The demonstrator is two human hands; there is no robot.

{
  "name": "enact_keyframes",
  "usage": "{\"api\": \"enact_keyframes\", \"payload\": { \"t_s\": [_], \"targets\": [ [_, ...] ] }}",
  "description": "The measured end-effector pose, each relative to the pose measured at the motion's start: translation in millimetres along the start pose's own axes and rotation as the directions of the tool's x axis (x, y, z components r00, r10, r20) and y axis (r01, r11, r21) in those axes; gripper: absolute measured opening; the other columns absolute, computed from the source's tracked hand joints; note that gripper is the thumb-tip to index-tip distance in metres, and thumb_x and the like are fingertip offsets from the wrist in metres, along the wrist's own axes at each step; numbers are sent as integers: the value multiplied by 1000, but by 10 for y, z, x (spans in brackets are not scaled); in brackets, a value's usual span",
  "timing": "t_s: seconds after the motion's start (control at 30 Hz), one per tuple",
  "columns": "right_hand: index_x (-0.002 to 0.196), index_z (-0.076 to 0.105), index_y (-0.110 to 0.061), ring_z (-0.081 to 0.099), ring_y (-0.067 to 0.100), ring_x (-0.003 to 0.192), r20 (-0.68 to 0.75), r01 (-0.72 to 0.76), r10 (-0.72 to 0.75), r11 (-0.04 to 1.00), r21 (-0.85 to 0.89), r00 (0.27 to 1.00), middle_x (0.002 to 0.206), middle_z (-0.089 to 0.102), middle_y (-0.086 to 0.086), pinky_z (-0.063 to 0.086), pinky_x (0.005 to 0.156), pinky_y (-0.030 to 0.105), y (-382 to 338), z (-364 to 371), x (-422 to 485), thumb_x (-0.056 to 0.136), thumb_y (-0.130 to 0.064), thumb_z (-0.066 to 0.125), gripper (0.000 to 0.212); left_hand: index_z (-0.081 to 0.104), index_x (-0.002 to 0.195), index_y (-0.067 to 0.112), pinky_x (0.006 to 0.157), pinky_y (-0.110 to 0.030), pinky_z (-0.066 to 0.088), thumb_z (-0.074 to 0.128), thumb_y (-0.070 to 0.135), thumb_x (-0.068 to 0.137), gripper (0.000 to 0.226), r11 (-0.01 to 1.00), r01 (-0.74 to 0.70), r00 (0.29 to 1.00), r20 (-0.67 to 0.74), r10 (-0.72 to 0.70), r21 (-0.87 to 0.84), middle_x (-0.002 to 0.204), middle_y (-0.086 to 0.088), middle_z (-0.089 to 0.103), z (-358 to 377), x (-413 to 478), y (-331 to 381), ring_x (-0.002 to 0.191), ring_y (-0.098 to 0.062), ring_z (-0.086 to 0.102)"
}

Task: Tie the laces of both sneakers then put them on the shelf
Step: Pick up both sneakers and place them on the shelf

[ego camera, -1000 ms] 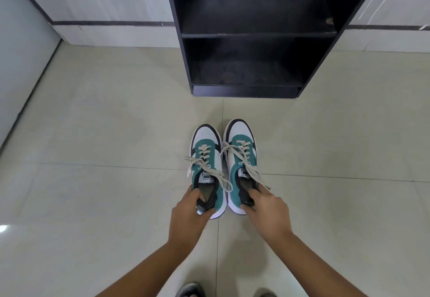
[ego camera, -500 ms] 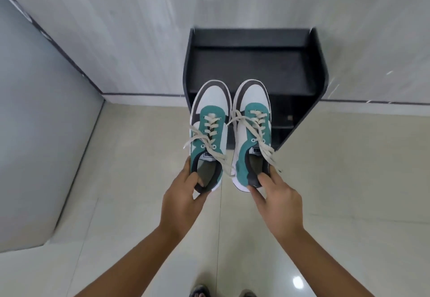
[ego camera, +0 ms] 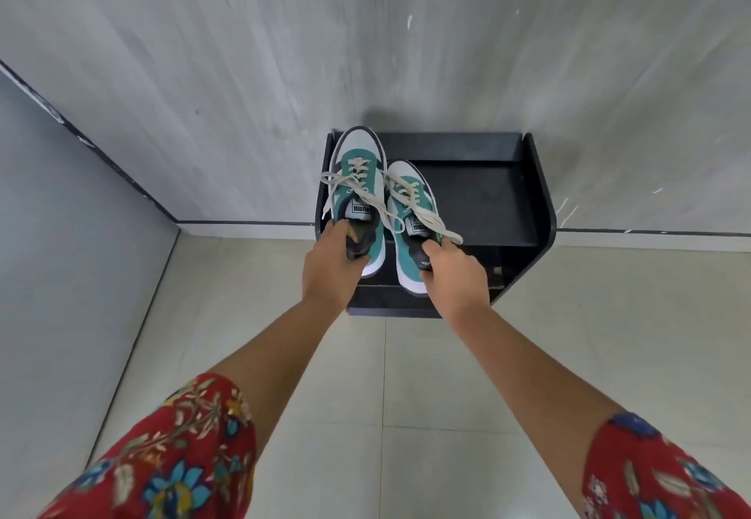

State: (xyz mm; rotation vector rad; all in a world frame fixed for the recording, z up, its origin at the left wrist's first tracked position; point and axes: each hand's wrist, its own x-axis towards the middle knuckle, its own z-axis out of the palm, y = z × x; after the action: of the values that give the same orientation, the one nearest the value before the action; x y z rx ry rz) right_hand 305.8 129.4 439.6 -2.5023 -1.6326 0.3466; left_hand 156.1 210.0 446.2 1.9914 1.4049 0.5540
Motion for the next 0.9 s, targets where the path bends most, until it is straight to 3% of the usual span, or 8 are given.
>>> {"api": "enact_keyframes", "payload": {
  "t_s": [0.4, 0.63, 0.9],
  "targets": [
    [118, 48, -16, 64, 34, 83, -27, 38, -38, 999, 12, 999, 104, 59, 14, 51, 66, 36, -131, 146, 287, 92, -22, 54, 28, 48, 97, 12, 73, -37, 46, 69, 15, 77, 29, 992, 30, 997, 66, -38, 119, 104, -10, 58, 232, 230, -218, 85, -33, 58],
    [123, 46, -18, 64, 35, 86, -59, 34, -31, 998, 55, 998, 106, 61, 13, 52, 68, 37, -181, 189, 308, 90, -23, 58, 36, 47, 103, 11, 78, -36, 47, 67, 12, 80, 31, 993, 2, 997, 80, -11, 114, 112, -12, 54, 224, 258, -297, 90, -32, 56],
    [132, 37, -24, 66, 34, 89, -84, -15, 21, 997, 75, 996, 111, 61, 13, 55, 69, 38, -217, 217, 284, 87, -22, 62, 52, 42, 121, 12, 91, -39, 50, 70, 15, 78, 51, 999, 13, 998, 59, -15, 46, 129, -12, 48, 226, 247, -297, 106, -30, 56]
  ]
}}
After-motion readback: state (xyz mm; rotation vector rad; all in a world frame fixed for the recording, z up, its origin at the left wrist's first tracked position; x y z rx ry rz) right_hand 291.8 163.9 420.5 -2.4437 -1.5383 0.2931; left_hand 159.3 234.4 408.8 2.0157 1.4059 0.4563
